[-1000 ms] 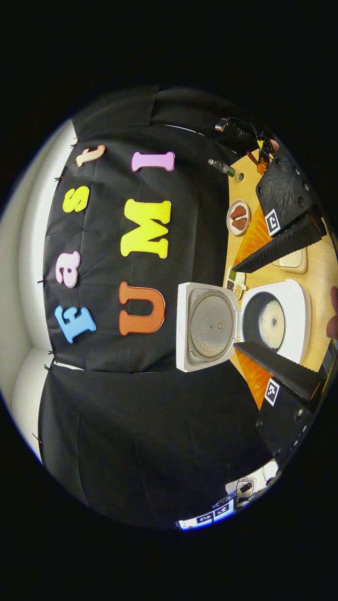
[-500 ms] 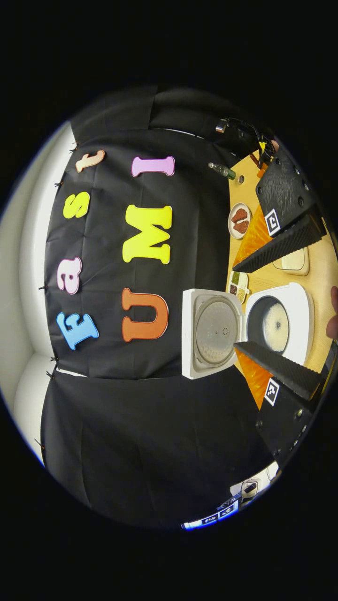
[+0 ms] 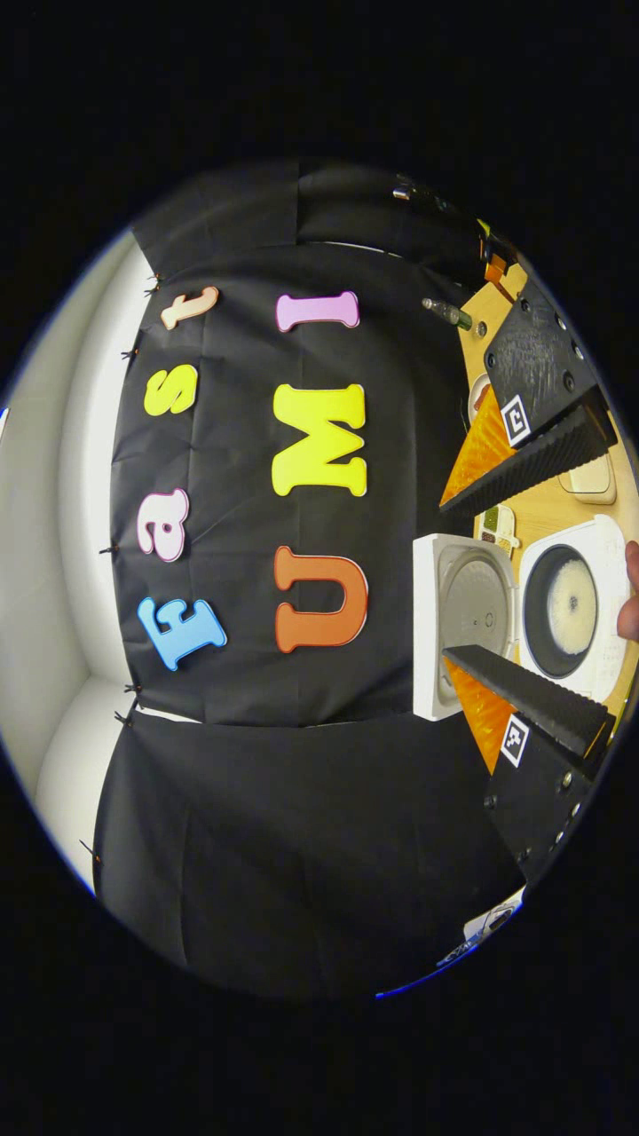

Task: Close the left gripper, press the button to open the rice cooker; take a wooden spoon from the chopstick holder with the right hand, scoop a spoonful of rice and pour it into the rice cooker, then put the wooden spoon back into the chopstick holder.

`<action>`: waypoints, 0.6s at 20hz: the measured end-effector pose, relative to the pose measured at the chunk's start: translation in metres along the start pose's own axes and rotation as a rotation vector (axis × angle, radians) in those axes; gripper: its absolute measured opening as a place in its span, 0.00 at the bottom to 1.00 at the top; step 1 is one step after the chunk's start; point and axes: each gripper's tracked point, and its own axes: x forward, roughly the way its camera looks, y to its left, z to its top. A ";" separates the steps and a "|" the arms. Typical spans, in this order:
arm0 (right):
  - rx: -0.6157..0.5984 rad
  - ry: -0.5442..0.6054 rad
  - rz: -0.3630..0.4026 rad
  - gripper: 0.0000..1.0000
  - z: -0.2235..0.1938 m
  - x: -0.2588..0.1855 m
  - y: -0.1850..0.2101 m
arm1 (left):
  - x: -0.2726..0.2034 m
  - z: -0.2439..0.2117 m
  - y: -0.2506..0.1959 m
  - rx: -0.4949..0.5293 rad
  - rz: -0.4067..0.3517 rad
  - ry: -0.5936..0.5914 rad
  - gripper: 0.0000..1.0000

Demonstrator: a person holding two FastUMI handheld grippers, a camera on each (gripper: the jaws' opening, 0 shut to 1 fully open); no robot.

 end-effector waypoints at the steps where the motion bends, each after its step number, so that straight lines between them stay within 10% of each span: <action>1: -0.010 -0.017 -0.001 0.94 0.009 -0.010 0.004 | 0.008 0.003 0.006 0.001 0.007 -0.001 0.94; 12: -0.106 -0.159 0.013 1.00 0.062 -0.102 0.058 | 0.109 0.008 0.050 -0.015 0.005 0.116 0.94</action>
